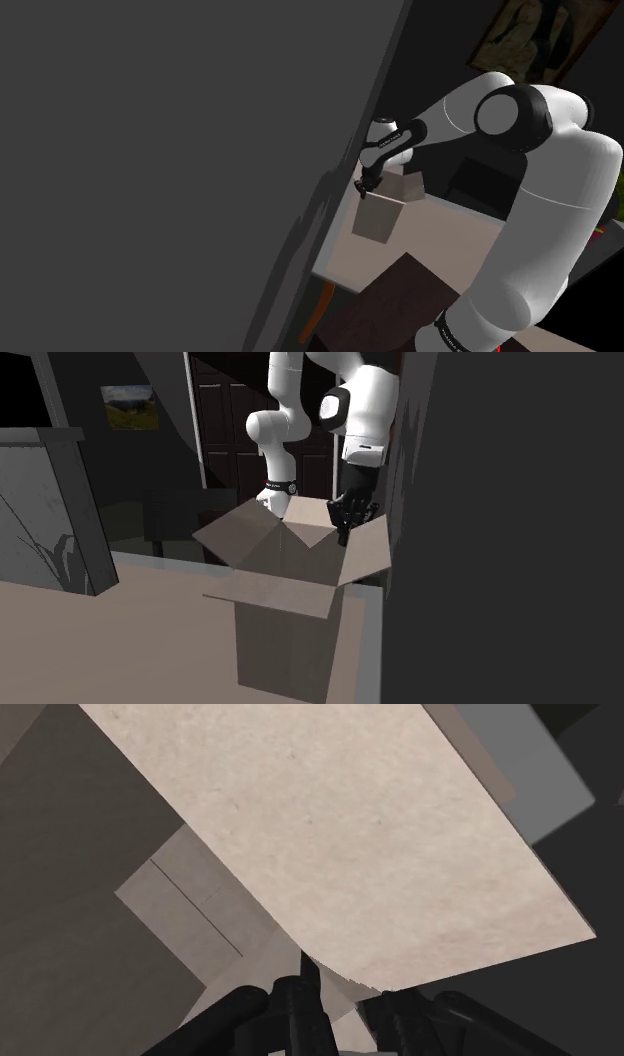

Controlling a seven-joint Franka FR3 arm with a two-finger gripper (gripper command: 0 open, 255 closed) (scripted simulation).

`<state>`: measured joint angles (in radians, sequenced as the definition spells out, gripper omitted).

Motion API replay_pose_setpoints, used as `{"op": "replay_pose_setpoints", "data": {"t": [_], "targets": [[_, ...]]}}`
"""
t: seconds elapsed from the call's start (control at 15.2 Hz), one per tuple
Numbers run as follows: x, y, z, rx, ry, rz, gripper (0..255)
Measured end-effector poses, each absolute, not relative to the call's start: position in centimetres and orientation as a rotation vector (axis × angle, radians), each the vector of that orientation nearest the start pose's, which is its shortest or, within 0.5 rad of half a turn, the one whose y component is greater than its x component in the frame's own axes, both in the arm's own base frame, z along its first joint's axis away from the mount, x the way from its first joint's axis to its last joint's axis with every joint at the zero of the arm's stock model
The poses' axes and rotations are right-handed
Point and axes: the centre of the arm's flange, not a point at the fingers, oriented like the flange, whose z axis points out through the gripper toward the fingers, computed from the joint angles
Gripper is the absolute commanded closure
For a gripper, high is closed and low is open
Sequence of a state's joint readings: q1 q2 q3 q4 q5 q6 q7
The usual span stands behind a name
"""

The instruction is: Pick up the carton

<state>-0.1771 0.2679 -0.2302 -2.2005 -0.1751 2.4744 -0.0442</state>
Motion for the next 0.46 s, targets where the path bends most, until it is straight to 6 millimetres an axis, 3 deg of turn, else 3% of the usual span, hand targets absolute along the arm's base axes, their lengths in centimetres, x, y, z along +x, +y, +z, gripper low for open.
{"op": "replay_pose_setpoints", "data": {"t": [0.46], "targets": [[51.1,-22.0,30.0,-3.289,0.359,0.048,255]]}}
